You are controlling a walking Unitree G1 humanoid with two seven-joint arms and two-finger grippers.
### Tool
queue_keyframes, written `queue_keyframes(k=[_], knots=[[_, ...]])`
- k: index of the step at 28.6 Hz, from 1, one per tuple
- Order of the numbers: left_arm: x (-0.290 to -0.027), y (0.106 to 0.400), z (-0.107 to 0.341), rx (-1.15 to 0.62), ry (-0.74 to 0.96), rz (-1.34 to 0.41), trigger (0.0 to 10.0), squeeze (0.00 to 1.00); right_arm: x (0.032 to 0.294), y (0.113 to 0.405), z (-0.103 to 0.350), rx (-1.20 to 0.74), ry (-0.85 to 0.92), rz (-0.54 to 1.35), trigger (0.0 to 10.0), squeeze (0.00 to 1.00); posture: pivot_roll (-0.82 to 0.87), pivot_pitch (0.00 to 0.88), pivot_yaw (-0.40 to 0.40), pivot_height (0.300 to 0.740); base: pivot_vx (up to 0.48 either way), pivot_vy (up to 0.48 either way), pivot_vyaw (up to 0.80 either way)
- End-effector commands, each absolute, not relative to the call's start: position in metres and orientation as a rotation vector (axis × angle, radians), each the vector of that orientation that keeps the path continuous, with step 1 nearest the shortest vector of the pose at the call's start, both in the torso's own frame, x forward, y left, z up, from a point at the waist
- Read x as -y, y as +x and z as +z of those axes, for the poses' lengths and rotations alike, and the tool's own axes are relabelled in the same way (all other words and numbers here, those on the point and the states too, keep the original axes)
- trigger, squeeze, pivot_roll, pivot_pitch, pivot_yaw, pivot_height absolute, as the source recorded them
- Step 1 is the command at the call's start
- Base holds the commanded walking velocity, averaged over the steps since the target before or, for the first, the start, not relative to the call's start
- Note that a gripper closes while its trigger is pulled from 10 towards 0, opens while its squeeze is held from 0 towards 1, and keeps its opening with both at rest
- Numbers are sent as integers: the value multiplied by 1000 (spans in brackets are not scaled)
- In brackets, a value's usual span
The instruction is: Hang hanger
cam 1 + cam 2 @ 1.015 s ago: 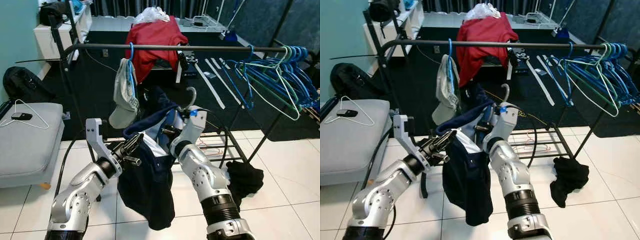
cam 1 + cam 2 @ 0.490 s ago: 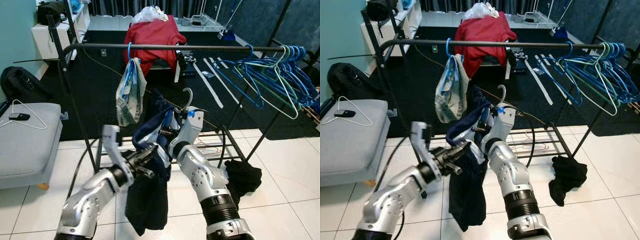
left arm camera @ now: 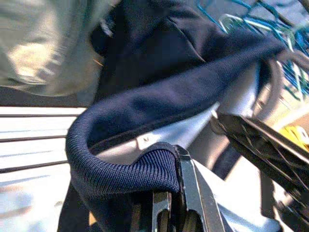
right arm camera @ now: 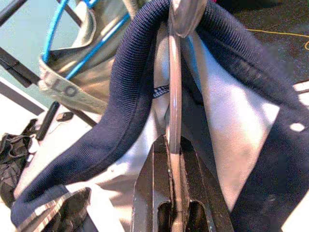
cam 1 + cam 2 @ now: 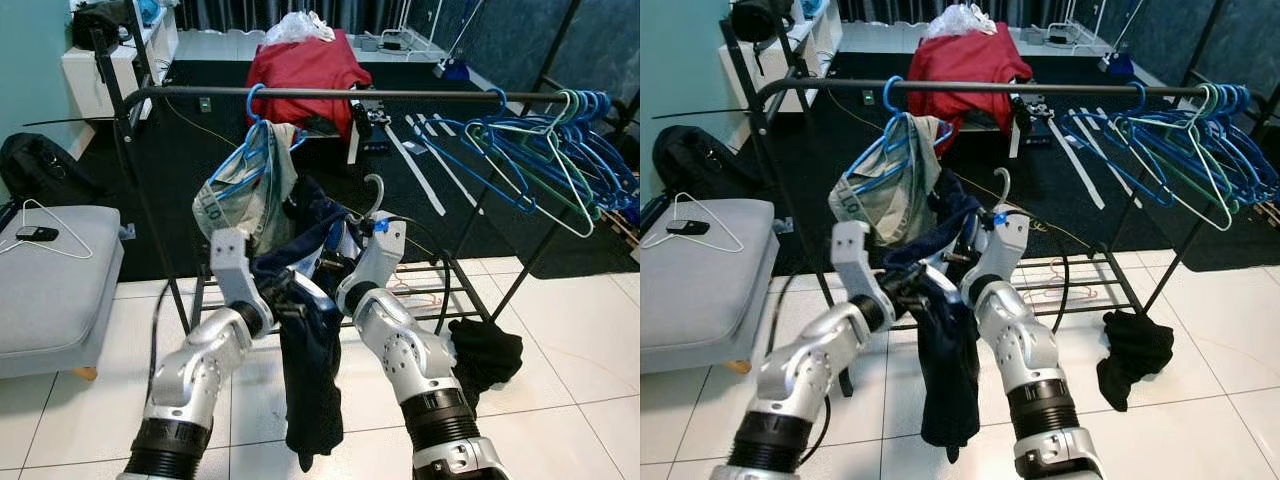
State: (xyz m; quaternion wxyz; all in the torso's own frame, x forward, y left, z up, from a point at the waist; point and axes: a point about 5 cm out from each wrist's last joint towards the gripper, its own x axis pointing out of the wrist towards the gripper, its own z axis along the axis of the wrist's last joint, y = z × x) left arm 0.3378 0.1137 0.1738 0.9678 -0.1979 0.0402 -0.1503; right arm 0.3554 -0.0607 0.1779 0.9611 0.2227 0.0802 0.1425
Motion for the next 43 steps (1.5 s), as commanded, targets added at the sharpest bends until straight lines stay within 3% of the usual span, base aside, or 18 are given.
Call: queue_keyframes(k=[1, 10, 11, 12, 13, 14, 15, 18, 19, 24, 33, 43], knots=[[-126, 343, 169, -107, -421, -208, 0, 0, 42, 347, 172, -195, 517, 323, 10000, 0, 21, 130, -36, 740, 0, 0, 0], [-117, 343, 166, -144, -396, -231, 235, 0, 41, 346, 172, -198, 519, 326, 10000, 0, 21, 135, -36, 740, 0, 0, 0], [-114, 342, 167, -147, -385, -255, 10000, 0, 41, 346, 172, -198, 518, 326, 10000, 0, 20, 135, -36, 740, 0, 0, 0], [-114, 342, 167, -147, -385, -255, 10000, 0, 41, 346, 172, -198, 518, 326, 10000, 0, 20, 135, -36, 740, 0, 0, 0], [-110, 341, 167, -146, -385, -286, 10000, 506, 41, 346, 172, -198, 518, 325, 10000, 0, 20, 135, -35, 740, 0, 0, 0], [-110, 341, 167, -146, -385, -286, 10000, 506, 41, 346, 172, -198, 518, 325, 10000, 0, 20, 135, -35, 740, 0, 0, 0], [-107, 340, 167, -149, -389, -308, 10000, 1000, 41, 346, 173, -197, 517, 325, 10000, 0, 20, 135, -35, 740, 0, 0, 0], [-107, 340, 170, -134, -388, -314, 10000, 1000, 42, 347, 173, -196, 517, 324, 10000, 0, 19, 134, -33, 740, 0, 0, 0], [-109, 341, 173, -119, -393, -310, 10000, 0, 42, 347, 173, -195, 516, 324, 10000, 0, 20, 135, -33, 740, 0, 0, 0], [-122, 339, 184, -40, -400, -306, 10000, 0, 43, 346, 173, -185, 489, 326, 10000, 0, 20, 135, -31, 740, 0, 0, 0], [-164, 319, 192, 91, -150, -290, 10000, 0, 66, 342, 159, -193, 386, 258, 10000, 0, 28, 132, -32, 740, 0, 0, 0], [-154, 296, 170, 44, 6, -453, 10000, 0, 93, 340, 148, -192, 287, 183, 10000, 0, 25, 130, -35, 740, 0, 0, 0]])
